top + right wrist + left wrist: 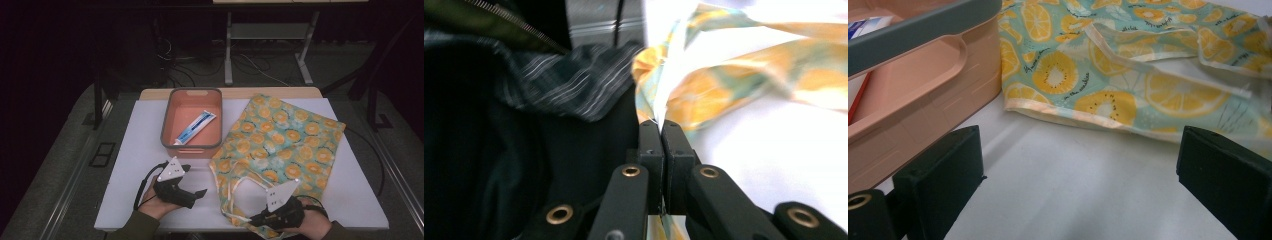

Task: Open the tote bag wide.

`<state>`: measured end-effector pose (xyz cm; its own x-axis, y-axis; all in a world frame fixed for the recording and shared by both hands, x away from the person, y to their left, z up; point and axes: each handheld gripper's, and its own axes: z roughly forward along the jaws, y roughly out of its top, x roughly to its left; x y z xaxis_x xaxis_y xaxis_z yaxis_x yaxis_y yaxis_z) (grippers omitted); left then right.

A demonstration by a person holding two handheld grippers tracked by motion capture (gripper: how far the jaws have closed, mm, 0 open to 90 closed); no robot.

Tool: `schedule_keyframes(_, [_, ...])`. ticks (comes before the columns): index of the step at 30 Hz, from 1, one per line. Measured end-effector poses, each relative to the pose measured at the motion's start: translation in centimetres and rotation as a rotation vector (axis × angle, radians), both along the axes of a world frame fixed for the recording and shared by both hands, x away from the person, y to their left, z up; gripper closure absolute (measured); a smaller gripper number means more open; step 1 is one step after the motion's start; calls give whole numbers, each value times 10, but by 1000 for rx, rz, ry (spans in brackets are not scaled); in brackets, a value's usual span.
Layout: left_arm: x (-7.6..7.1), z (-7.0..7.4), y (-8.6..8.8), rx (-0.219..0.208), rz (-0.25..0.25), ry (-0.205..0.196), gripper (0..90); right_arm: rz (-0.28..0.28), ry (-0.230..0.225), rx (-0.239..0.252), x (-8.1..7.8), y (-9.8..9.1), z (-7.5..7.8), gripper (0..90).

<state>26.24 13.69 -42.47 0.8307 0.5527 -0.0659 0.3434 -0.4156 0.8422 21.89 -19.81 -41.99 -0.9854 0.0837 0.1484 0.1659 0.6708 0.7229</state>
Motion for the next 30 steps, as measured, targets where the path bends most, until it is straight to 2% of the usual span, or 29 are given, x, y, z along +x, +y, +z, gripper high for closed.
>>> schedule_keyframes(5, [0,0,1,2,1,1,33,-112,-60,49,19,-20,15,889])
schedule_keyframes(9, [1,0,0,3,2,3,33,-239,-96,70,42,-43,25,892])
schedule_keyframes(14, [1,-1,0,3,3,2,33,-402,-124,69,75,-72,30,892])
schedule_keyframes(19, [1,-1,0,4,4,3,33,-538,-133,43,105,-95,28,892])
schedule_keyframes(26, [1,-1,0,4,2,4,33,-677,-109,9,137,-118,18,892])
schedule_keyframes(28, [1,-1,0,4,1,4,33,-715,-105,-16,145,-123,13,892])
schedule_keyframes(30, [1,-1,0,4,1,6,33,-750,-87,-17,152,-130,7,892])
